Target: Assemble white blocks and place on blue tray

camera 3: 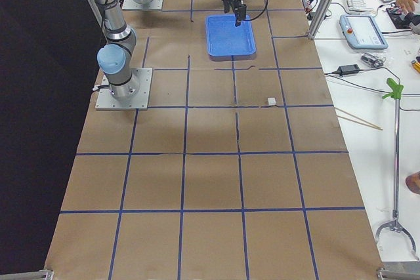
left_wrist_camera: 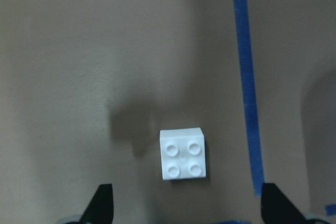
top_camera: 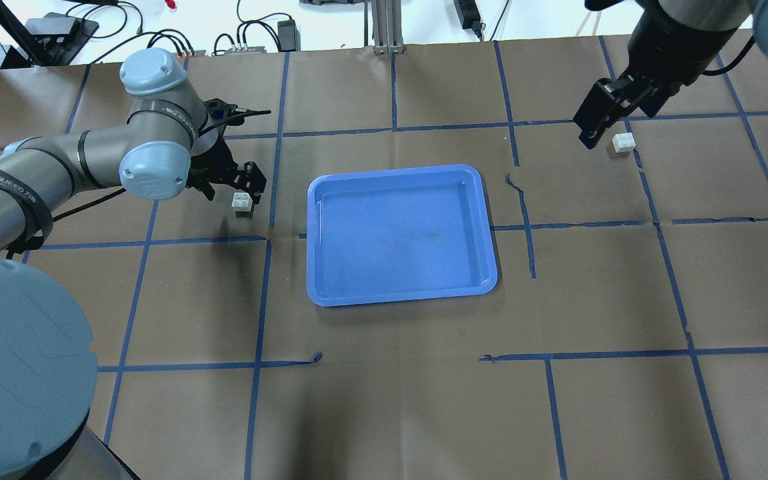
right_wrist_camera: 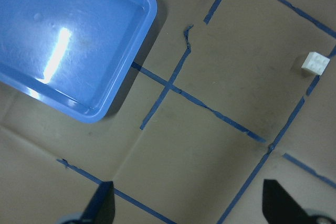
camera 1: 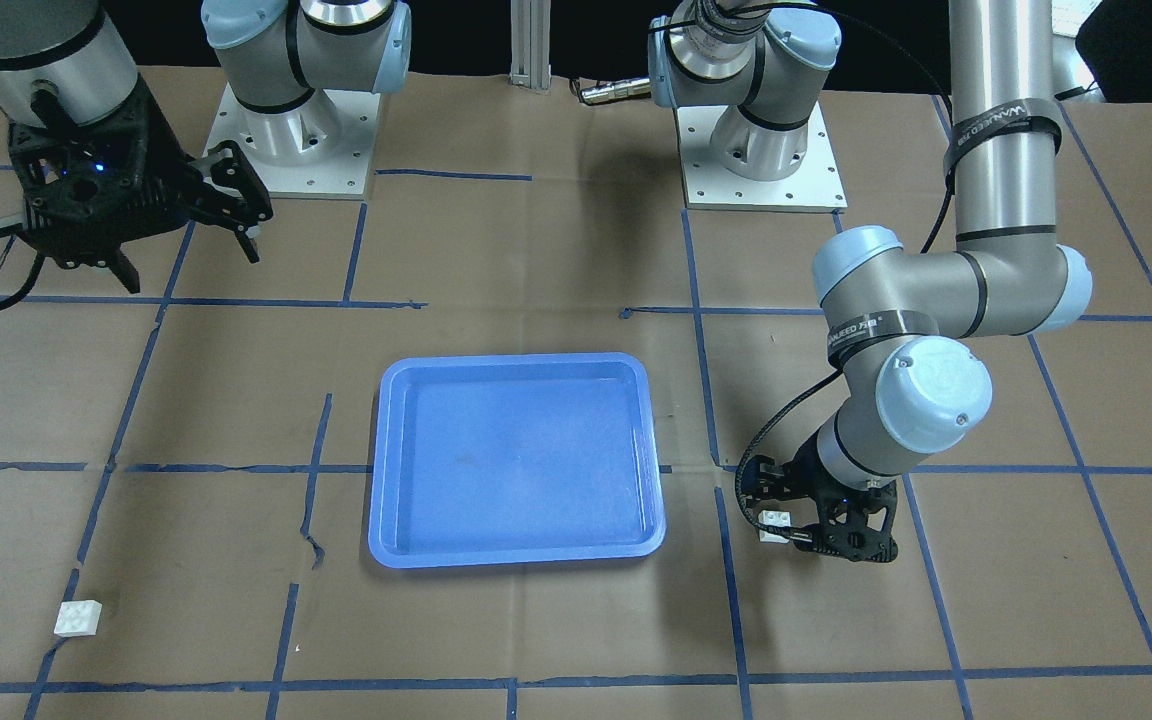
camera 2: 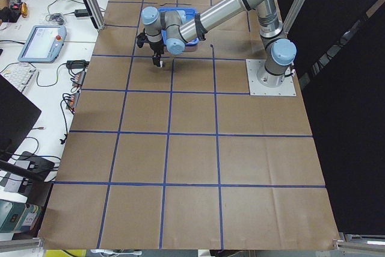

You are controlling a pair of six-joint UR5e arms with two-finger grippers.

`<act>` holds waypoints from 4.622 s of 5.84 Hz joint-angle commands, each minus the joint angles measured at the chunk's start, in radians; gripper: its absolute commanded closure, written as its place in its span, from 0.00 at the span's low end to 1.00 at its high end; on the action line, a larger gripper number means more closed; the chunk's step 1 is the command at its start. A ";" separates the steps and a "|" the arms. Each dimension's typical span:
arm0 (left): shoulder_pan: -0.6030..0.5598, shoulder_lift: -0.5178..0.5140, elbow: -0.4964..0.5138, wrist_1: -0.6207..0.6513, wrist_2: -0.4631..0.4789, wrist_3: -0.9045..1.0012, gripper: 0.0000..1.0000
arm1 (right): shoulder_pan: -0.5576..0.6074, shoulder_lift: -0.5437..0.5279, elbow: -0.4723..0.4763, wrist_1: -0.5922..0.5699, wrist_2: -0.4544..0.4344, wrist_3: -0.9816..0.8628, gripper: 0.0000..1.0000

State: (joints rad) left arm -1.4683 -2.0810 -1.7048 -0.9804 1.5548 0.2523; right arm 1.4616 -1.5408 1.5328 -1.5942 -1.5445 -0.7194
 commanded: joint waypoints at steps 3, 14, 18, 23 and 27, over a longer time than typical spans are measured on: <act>0.000 -0.021 -0.006 0.014 -0.002 0.005 0.37 | -0.188 0.148 -0.045 -0.122 0.015 -1.066 0.00; -0.295 0.085 -0.002 -0.041 -0.004 0.846 0.98 | -0.409 0.806 -0.333 -0.118 0.584 -1.563 0.00; -0.466 -0.013 -0.004 -0.011 -0.001 0.881 0.90 | -0.409 0.803 -0.287 -0.119 0.574 -1.565 0.19; -0.497 -0.025 -0.010 0.066 0.013 0.875 0.69 | -0.409 0.798 -0.290 -0.144 0.570 -1.585 0.74; -0.494 0.024 0.023 0.008 0.014 0.828 0.09 | -0.380 0.675 -0.295 -0.101 0.569 -1.504 0.78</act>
State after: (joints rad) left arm -1.9641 -2.0872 -1.7010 -0.9356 1.5709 1.1114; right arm 1.0678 -0.8205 1.2298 -1.7105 -0.9761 -2.2634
